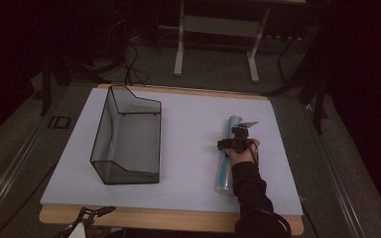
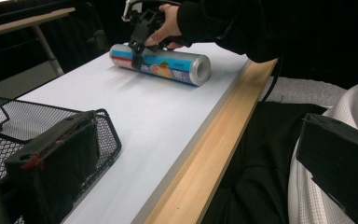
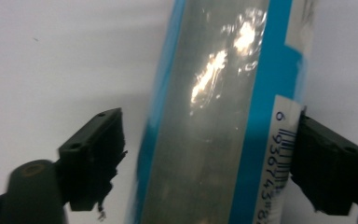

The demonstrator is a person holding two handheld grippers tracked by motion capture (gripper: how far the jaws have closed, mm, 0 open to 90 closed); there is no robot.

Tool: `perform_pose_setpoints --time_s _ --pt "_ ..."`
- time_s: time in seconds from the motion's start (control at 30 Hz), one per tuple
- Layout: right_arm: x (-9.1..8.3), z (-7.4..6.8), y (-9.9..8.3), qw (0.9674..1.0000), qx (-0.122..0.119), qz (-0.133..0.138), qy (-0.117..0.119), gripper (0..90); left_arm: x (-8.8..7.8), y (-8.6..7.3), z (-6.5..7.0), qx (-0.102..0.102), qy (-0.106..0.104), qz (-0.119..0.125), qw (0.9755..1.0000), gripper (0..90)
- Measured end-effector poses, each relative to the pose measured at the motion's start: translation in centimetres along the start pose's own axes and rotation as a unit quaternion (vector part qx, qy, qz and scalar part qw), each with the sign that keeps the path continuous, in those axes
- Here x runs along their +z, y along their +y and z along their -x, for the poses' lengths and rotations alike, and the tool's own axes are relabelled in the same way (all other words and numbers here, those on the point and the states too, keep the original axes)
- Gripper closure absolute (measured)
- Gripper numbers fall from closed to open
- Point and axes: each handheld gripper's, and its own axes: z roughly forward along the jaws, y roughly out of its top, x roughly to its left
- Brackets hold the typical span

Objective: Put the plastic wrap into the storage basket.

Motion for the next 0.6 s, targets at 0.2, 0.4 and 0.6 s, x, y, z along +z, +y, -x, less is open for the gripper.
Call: perform_pose_setpoints --time_s 0.2,0.4,0.6 --pt "0.4 0.1 -0.1 1.0 0.0 -0.003 -0.008 25.7 0.0 0.0 0.0 0.0 0.001 -0.001 1.0 0.1" --pt "0.2 0.3 -0.2 0.9997 0.025 0.004 -0.003 28.8 0.1 0.0 0.0 0.0 0.001 -0.003 1.0 0.1" --pt "-1.0 0.6 0.0 0.9991 0.026 0.029 0.02 31.1 0.1 -0.1 0.0 -0.001 0.0 -0.004 1.0 0.1"
